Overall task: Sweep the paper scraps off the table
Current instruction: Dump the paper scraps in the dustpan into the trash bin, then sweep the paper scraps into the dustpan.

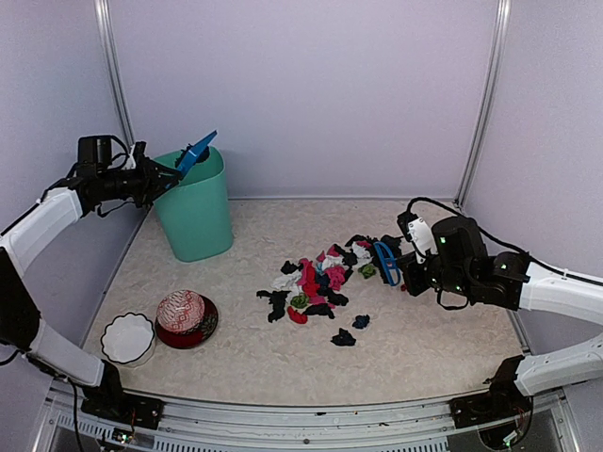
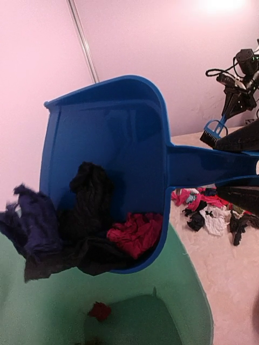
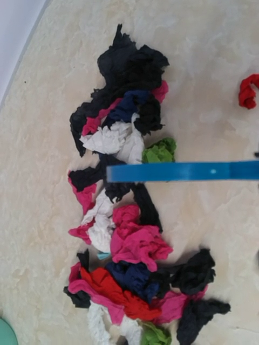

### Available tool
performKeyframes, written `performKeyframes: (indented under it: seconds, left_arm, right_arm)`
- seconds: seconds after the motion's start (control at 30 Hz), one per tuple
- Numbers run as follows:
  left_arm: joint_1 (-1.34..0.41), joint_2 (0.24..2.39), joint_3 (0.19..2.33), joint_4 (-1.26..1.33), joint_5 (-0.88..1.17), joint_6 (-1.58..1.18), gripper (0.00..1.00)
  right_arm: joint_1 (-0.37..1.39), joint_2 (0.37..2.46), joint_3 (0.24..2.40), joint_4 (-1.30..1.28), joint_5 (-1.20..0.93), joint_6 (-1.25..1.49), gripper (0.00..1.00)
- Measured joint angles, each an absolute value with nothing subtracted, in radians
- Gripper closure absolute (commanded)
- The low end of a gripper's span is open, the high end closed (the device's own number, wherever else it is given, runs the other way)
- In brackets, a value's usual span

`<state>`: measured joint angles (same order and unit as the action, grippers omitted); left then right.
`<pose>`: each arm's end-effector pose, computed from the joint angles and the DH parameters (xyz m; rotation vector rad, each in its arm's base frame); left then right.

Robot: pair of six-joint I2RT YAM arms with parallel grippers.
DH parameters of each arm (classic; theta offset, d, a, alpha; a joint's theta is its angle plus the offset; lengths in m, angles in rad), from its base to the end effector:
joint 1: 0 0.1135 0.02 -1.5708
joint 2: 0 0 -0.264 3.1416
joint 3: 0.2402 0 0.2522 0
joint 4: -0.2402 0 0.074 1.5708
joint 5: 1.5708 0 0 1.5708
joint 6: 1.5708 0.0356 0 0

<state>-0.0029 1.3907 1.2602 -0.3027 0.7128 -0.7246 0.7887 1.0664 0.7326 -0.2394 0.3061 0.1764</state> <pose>0.3149 -0.0242 0.3585 -0.2645 2.0684 -1.1672 0.1727 0.1586 0.2625 -0.4683 2.0717 0.2458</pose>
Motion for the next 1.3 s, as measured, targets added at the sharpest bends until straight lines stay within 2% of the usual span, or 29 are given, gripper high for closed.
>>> performKeyframes:
  seconds: [0.37, 0.73, 1.3]
  left_arm:
    - [0.045, 1.380, 1.114, 0.072, 0.858, -1.101, 1.00]
    - [0.046, 1.275, 0.992, 0.427, 0.848, -1.447, 1.00]
    - [0.046, 1.248, 0.970, 0.523, 0.843, -1.539, 1.00]
  right_arm:
    - [0.789, 1.061, 0.732, -0.237, 0.303, 0.178, 1.00]
    - [0.788, 1.026, 0.721, -0.229, 0.291, 0.187, 1.00]
    - [0.788, 1.019, 0.706, -0.212, 0.284, 0.205, 1.00]
